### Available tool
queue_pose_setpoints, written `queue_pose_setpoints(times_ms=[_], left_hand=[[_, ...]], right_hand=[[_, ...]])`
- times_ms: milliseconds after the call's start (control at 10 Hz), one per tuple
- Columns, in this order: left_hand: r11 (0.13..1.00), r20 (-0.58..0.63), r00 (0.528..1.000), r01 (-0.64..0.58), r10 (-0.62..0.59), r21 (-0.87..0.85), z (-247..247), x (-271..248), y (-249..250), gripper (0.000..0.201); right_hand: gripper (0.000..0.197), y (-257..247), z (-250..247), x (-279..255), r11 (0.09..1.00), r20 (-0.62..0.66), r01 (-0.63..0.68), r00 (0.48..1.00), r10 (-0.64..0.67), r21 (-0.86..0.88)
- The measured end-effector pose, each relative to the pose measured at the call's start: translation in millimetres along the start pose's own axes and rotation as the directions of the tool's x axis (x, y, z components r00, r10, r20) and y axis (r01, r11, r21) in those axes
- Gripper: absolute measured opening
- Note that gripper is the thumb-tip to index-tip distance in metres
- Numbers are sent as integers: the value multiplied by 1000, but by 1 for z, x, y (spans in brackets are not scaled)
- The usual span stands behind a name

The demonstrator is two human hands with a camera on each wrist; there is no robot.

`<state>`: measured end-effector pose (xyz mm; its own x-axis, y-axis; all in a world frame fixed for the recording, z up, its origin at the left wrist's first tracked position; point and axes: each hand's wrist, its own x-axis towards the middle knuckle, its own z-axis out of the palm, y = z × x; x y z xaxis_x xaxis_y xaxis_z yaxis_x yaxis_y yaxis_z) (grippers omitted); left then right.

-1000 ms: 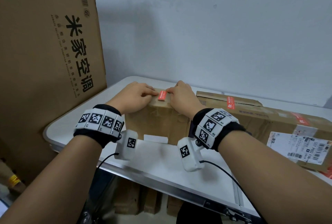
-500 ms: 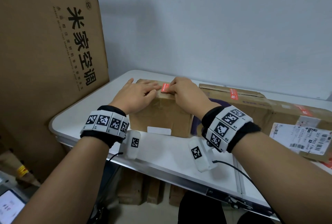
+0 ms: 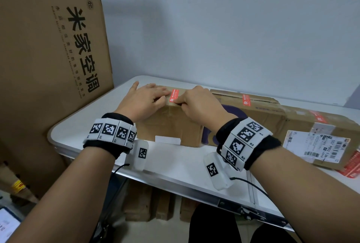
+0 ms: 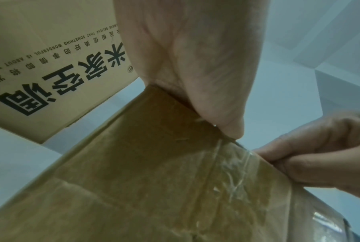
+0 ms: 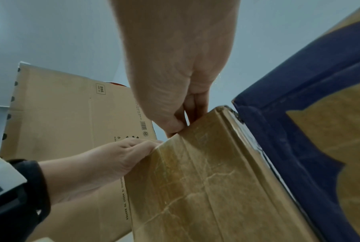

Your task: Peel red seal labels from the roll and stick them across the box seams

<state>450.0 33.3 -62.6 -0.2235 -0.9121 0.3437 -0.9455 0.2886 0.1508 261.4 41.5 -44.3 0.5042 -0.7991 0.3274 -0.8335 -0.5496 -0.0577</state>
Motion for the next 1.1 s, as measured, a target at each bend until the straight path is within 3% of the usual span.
queue_pose_setpoints(times_ms=[200,300,400,700,900,1000,1100], left_hand=[[984,-25,991,-135,133,-113,-3,-3,2,34],[955,-113,967,-246,230,-163,-2,-9,0,35],[940,-202,952,-270,229,-210,1,-14,0,28],[943,-297,949,-189,104,-273,5,-20,6,26],[905,-262,965,-131,22,-406,2,-24,11,25],[905,-286,958,-102,-23,-413,0,-23,10,24],[875,-353,931,-93,-92,-476,-8,-13,20,24]], right_hand=[[42,-1,-1,-1,995,-5,-57,998,57,77],[40,-2,-1,0,991,-3,-83,996,84,105],[41,-2,1,3,988,4,-103,995,103,118],[42,-3,-3,1,980,22,-120,993,118,158],[42,-2,-1,2,977,6,-106,994,107,184],[32,-3,0,-2,974,-18,-102,994,108,202],[28,2,-4,1,933,-53,-81,993,106,350]])
